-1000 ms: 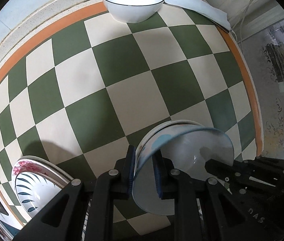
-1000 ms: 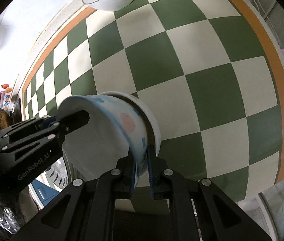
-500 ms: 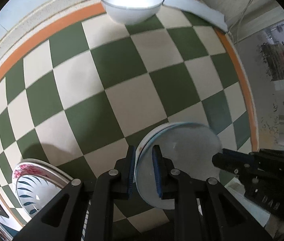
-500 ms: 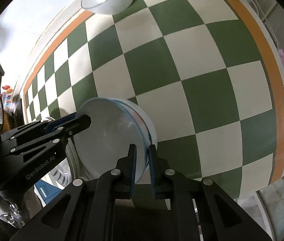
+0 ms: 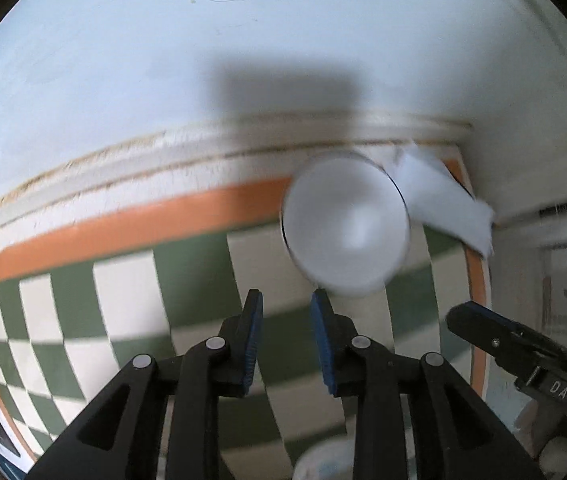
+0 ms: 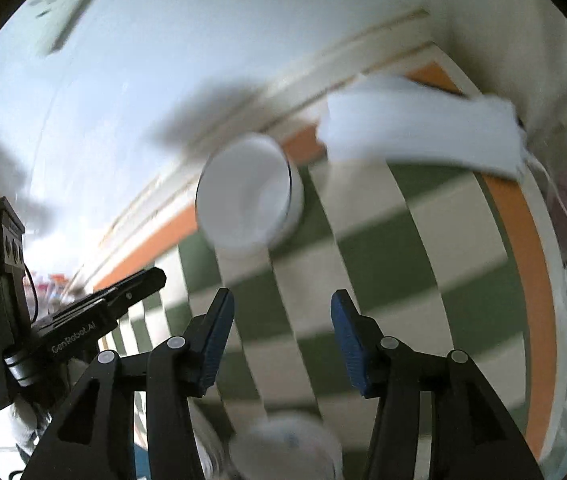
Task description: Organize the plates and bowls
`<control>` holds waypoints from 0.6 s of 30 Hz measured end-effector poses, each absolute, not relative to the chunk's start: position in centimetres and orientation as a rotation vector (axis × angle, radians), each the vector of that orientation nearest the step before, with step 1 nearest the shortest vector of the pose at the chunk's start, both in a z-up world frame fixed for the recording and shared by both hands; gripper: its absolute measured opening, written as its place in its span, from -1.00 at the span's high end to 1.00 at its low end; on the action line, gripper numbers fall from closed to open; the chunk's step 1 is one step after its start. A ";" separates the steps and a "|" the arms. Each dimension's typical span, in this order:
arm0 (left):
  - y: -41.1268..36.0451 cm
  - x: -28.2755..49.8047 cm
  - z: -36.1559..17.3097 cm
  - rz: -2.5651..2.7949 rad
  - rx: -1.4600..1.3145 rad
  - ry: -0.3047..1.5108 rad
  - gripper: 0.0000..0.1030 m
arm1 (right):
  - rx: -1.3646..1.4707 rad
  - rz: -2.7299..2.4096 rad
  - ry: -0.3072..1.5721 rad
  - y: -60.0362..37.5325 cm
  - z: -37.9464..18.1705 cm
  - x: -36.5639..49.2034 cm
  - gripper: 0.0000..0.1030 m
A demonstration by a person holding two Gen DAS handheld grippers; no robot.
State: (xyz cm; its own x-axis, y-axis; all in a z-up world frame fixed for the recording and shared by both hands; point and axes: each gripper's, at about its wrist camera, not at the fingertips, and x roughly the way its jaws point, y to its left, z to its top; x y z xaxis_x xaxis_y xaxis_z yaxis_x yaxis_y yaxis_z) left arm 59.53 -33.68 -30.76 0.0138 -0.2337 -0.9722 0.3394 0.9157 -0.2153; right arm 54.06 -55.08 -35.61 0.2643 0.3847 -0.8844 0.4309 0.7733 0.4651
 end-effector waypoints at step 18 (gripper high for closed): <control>-37.1 62.1 -37.8 -0.458 0.143 1.558 0.72 | 0.639 -0.125 1.432 -54.2 -43.1 63.0 0.79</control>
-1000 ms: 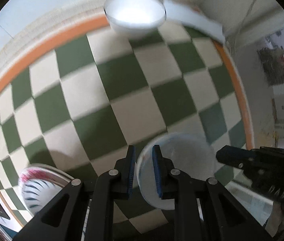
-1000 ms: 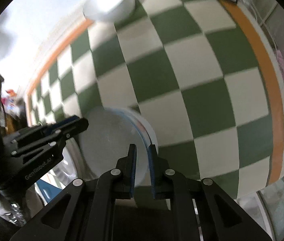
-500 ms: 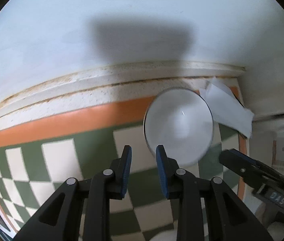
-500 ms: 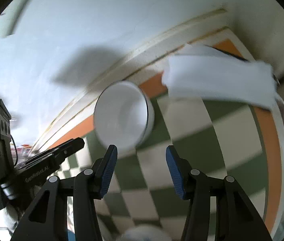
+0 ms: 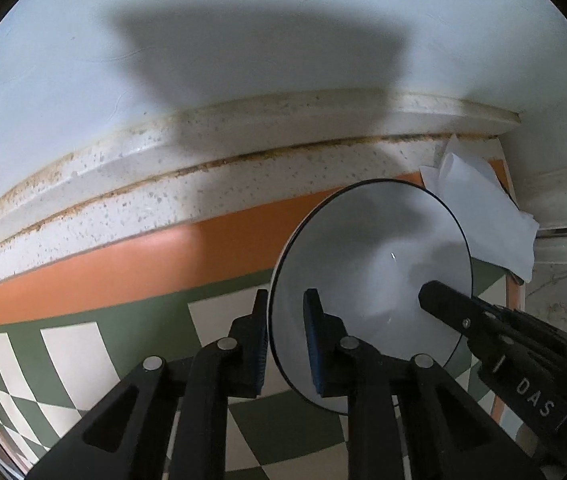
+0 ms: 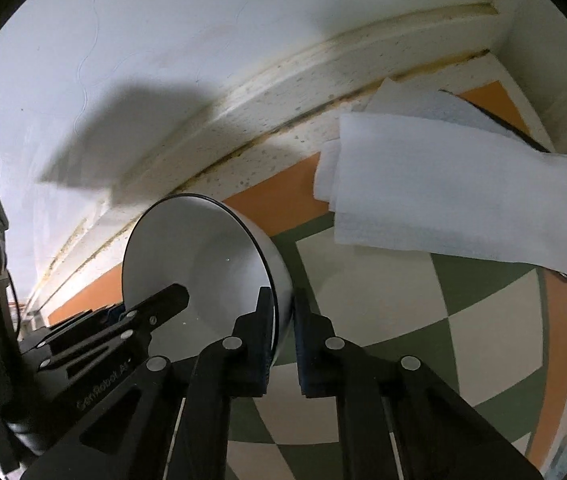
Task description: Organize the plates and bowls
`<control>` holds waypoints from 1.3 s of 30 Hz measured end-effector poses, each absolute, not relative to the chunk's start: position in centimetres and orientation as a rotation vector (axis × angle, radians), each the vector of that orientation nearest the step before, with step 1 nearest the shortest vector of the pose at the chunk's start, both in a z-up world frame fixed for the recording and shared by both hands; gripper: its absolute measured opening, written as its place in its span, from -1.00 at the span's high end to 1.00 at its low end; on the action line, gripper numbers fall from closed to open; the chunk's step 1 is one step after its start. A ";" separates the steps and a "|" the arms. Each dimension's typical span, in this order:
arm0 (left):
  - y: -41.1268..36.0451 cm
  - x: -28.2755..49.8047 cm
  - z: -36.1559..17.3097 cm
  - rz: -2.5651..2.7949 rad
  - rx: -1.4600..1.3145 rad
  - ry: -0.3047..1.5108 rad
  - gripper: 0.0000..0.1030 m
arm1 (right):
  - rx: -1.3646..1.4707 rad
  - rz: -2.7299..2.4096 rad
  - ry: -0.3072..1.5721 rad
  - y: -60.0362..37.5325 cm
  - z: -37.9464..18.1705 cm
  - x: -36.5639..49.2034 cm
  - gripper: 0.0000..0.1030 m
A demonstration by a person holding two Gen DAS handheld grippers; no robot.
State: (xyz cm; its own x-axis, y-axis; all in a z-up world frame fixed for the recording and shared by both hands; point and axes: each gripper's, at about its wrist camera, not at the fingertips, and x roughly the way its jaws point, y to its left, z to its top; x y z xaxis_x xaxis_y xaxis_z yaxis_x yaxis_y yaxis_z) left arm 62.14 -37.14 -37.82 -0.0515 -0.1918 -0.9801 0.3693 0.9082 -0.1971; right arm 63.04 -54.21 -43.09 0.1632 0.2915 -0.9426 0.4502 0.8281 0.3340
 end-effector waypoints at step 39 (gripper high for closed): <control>-30.2 39.5 -25.6 -0.575 0.237 1.478 0.72 | 0.613 -0.101 1.346 -47.3 -29.3 36.3 0.80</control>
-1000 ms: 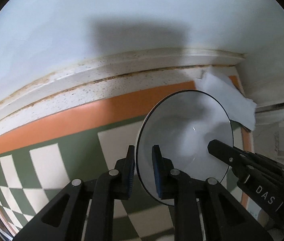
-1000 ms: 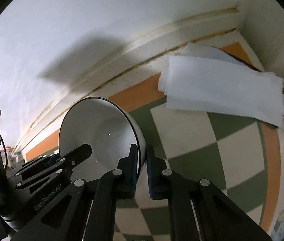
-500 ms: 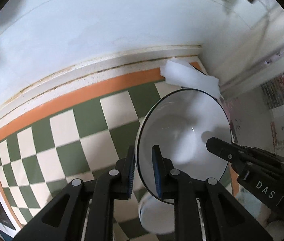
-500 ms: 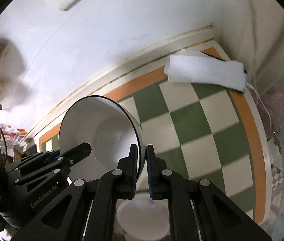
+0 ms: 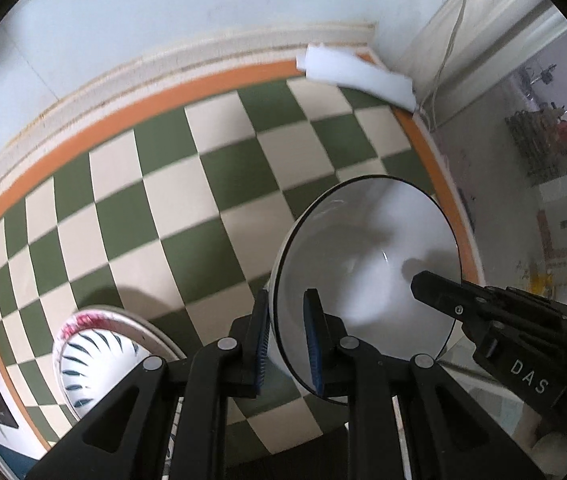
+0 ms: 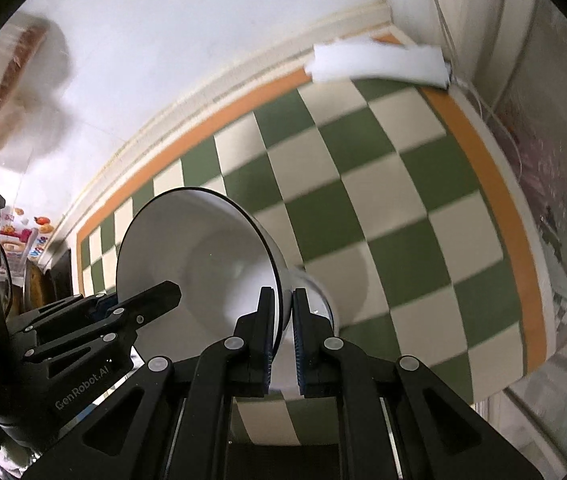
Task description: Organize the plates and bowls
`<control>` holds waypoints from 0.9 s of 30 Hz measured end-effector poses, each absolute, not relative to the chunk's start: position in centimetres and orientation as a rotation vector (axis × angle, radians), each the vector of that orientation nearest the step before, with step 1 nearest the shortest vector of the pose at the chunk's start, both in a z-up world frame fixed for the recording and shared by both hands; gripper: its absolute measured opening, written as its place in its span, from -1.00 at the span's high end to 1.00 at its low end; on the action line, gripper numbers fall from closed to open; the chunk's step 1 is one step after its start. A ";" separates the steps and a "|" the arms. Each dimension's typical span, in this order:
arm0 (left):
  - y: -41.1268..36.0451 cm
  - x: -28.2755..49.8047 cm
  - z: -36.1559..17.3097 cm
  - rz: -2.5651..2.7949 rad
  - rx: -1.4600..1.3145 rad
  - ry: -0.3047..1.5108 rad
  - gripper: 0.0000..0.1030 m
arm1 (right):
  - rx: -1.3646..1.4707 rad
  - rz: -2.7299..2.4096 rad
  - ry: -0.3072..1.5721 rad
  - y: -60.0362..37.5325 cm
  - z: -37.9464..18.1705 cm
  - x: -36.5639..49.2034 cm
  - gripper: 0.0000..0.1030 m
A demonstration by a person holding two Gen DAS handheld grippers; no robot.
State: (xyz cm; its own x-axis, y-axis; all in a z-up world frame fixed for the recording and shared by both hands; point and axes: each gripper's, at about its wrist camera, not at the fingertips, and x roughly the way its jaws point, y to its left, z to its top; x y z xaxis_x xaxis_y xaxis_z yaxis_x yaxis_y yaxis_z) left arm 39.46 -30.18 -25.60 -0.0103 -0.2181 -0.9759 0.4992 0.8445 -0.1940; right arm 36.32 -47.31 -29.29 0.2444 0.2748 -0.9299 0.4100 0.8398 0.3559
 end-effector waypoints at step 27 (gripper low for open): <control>-31.0 37.2 -31.3 -0.501 0.380 1.553 0.72 | 0.614 -0.110 1.491 -46.6 -35.8 34.6 0.78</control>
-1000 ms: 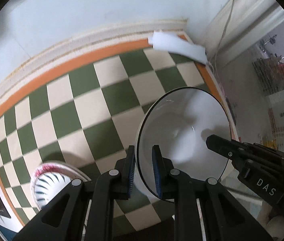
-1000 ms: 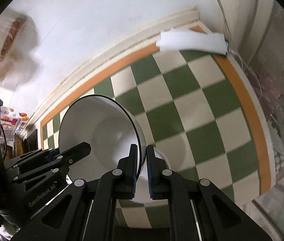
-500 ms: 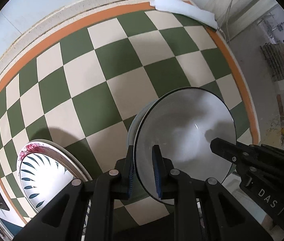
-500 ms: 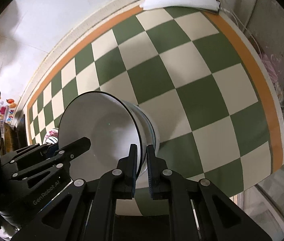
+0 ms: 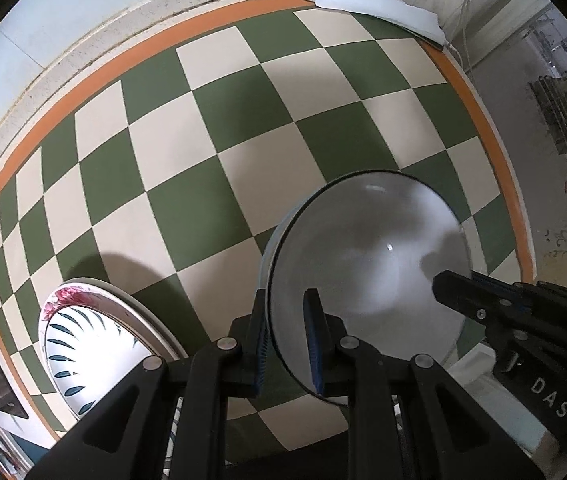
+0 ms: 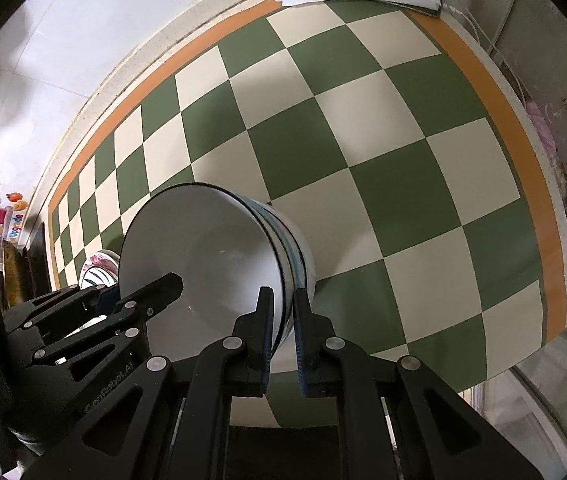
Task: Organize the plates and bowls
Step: 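Open both grippers and pull back from the bowl stack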
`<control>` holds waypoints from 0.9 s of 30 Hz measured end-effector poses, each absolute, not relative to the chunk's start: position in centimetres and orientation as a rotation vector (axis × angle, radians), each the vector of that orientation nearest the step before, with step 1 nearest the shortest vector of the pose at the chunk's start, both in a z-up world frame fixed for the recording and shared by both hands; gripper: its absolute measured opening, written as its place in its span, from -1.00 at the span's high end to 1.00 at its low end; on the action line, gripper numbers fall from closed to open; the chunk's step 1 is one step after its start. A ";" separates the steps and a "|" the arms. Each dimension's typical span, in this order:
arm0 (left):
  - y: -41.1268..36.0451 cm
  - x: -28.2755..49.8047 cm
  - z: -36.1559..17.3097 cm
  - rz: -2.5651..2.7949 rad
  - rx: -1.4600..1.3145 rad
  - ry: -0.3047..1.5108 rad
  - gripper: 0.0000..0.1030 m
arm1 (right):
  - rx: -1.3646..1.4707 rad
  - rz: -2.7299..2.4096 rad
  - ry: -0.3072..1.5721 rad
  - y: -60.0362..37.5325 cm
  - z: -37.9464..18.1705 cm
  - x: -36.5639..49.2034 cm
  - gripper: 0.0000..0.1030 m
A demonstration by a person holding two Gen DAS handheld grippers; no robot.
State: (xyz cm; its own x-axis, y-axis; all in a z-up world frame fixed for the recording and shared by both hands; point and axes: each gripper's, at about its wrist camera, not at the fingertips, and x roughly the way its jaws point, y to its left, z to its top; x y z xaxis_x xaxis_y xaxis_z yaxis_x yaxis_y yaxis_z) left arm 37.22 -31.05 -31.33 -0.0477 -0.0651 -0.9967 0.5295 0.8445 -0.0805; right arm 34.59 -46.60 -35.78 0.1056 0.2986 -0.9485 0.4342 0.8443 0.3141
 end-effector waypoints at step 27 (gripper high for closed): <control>-25.4 32.8 -20.3 -0.582 0.280 1.371 0.40 | 0.503 -0.117 1.326 -44.4 -25.5 28.3 0.08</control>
State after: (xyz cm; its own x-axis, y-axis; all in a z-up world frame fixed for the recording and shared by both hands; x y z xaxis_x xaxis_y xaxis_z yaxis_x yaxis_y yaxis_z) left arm 32.76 -25.38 -20.33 0.0878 -0.2250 -0.9704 0.5413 0.8285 -0.1432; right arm 28.31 -44.36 -25.50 0.2537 0.2001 -0.9464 0.3621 0.8876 0.2847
